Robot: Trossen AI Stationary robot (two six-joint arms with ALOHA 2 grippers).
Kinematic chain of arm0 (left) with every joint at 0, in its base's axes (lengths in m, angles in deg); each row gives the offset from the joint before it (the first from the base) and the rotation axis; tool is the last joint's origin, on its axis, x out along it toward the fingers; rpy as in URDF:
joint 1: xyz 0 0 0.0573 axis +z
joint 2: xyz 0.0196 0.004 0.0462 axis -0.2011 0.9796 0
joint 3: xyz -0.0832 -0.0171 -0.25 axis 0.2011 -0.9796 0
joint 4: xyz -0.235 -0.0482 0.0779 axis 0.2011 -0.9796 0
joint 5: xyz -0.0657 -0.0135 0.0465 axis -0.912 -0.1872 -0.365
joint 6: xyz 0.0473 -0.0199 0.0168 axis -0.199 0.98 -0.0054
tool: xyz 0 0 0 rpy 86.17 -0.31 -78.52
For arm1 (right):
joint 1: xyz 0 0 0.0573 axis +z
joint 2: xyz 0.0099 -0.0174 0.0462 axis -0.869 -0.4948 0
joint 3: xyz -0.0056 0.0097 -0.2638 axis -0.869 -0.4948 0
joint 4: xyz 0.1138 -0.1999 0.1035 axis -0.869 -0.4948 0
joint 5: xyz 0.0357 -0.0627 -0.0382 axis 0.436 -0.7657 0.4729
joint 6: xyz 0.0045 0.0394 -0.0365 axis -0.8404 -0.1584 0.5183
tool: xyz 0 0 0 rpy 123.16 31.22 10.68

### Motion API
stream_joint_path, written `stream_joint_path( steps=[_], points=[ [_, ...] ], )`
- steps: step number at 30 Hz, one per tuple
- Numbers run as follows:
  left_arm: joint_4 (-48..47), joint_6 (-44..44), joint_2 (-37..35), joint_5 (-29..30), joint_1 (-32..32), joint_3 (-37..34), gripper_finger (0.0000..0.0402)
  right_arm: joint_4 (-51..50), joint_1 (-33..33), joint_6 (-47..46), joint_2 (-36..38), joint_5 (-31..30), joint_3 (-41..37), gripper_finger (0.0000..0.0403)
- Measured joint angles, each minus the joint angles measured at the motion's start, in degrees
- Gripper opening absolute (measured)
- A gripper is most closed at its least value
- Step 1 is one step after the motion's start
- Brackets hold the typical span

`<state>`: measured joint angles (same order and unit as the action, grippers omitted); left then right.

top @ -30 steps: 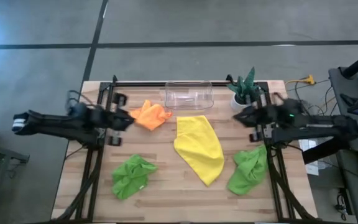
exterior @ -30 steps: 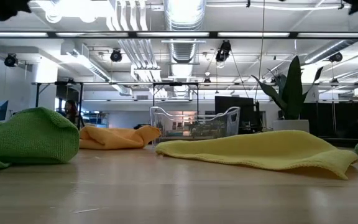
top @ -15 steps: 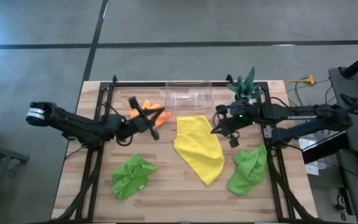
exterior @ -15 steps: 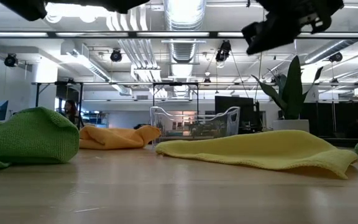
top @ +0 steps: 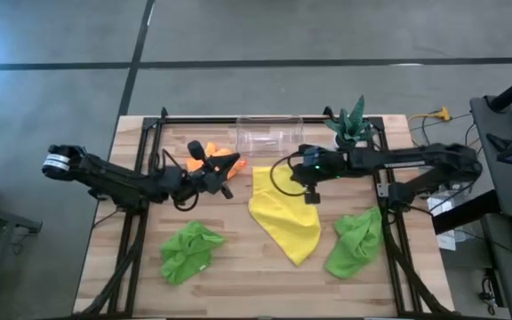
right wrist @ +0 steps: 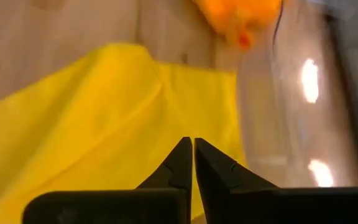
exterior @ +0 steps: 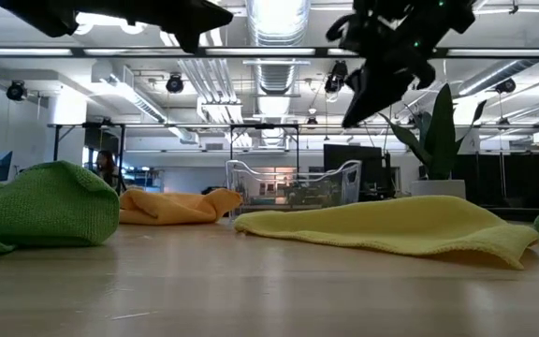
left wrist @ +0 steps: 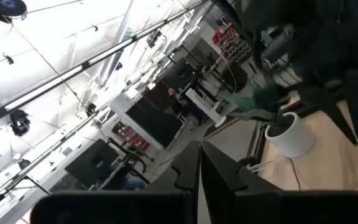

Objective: Fold microfiber towels
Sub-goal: Fold the yellow microfiber towel

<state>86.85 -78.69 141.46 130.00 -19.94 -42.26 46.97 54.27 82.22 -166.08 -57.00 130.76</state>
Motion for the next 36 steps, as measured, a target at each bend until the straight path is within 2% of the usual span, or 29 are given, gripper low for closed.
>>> stream_joint_path(
  steps=[5, 9, 12, 15, 20, 25, 30, 36],
  points=[
    [0.1, 0.0, -1.2, 4.3, -2.8, -1.7, 0.0000, -7.8, -0.7, -6.6, -5.4, -0.1, 0.8, 0.0063],
    [0.0, -1.7, -2.0, 10.7, -5.7, -3.0, 0.0000, -8.1, -0.7, -10.7, -8.2, -0.4, -1.2, 0.0116],
    [0.0, -4.2, -2.1, 15.5, -7.9, -3.1, 0.0000, -7.7, -0.7, -15.5, -10.3, -5.3, -1.6, 0.0146],
    [0.0, -6.2, -2.0, 16.2, -9.0, -3.1, 0.0000, -4.9, -0.9, -16.6, -12.0, -9.0, -1.7, 0.0161],
    [0.0, -7.0, -2.0, 16.3, -9.3, -3.1, 0.0000, 6.7, -0.8, -10.7, -14.6, -7.4, -1.7, 0.0165],
    [-0.1, -7.1, -2.0, 20.1, -10.7, -3.2, 0.0000, 14.5, -0.8, -2.9, -17.7, 2.5, -0.4, 0.0155],
    [0.0, -10.5, -2.0, 26.7, -12.6, -3.2, 0.0000, 14.2, -0.8, 2.8, -21.1, 3.5, 4.4, 0.0145],
    [0.0, -12.0, -2.1, 32.0, -15.0, -3.2, 0.0000, 12.1, -1.5, 7.3, -26.3, 3.5, 13.8, 0.0135]
  ],
)
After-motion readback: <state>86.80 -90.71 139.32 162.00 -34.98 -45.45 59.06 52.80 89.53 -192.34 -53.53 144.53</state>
